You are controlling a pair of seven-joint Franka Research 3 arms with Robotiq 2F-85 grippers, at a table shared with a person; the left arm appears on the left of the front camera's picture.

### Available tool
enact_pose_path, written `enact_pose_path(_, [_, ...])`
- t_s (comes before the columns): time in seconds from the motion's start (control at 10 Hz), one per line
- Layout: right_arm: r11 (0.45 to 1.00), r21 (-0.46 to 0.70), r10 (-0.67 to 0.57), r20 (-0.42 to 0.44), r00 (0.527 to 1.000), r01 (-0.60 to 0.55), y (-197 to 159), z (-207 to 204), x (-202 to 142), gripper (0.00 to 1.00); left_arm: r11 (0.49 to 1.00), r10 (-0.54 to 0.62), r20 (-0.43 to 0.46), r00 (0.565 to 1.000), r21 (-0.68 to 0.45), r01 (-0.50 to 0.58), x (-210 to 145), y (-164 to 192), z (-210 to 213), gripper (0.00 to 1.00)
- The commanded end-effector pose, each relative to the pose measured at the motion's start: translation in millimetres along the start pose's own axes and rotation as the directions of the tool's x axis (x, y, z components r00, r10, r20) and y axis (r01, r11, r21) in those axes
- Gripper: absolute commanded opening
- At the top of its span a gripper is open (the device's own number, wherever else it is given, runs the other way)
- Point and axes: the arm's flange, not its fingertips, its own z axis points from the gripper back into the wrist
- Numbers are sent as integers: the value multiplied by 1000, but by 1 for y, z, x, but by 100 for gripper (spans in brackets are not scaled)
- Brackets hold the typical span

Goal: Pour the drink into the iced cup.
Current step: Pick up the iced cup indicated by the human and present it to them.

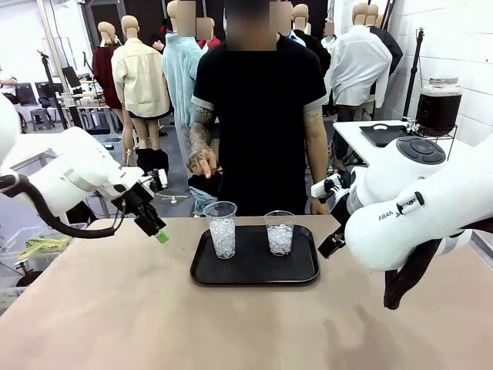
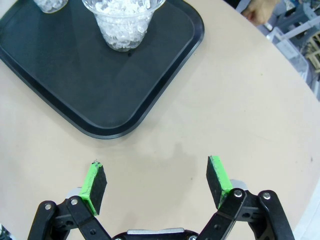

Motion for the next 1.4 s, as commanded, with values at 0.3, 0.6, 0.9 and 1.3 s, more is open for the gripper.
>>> enact_pose_path(0.3, [1000,1,0,0,1000,0,0,0,0,100,1000,-4,1,1000,-1,4,8,4,-6,100])
enact_pose_path(0.6, [1000,1,0,0,1000,0,0,0,0,100,993,-69,318,945,-68,96,-1,11,-47,100])
enact_pose_path(0.9, [1000,1,0,0,1000,0,0,0,0,100,978,-164,446,880,-43,204,0,7,-61,100])
enact_pose_path(1.3, [1000,1,0,0,1000,0,0,0,0,100,973,-187,522,832,-18,230,14,10,-80,100])
